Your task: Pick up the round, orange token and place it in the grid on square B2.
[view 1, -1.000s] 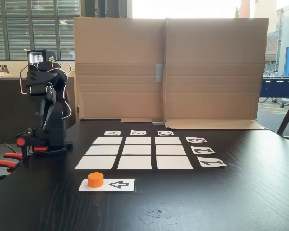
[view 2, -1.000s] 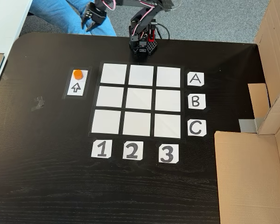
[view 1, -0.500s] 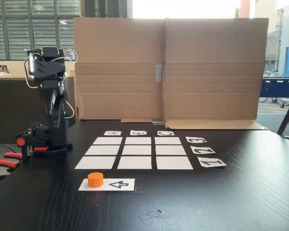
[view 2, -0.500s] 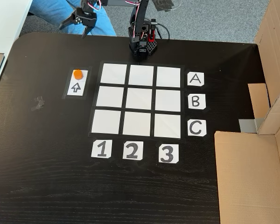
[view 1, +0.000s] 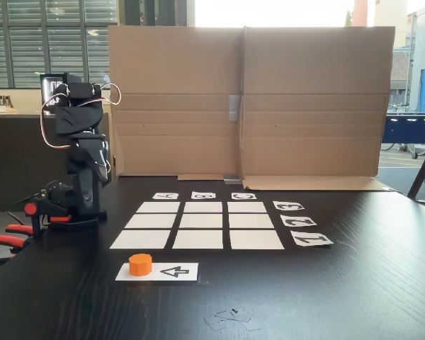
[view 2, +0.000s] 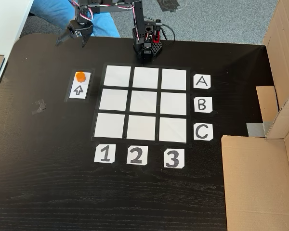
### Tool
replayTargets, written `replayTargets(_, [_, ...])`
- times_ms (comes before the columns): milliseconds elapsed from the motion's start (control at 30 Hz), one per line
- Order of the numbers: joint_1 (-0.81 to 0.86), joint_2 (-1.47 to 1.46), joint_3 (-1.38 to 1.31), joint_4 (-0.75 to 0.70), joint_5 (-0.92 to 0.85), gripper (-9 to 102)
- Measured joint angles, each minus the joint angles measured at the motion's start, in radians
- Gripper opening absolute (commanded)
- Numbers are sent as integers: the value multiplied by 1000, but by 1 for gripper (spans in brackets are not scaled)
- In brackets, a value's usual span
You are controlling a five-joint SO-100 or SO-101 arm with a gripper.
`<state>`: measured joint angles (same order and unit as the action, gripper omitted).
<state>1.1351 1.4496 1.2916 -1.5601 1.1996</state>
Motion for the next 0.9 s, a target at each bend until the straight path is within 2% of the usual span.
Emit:
replayTargets(600, [-117, -258, -144, 0, -301, 63])
replayTargets(900, [-181, -345, -212, 0, -327, 63])
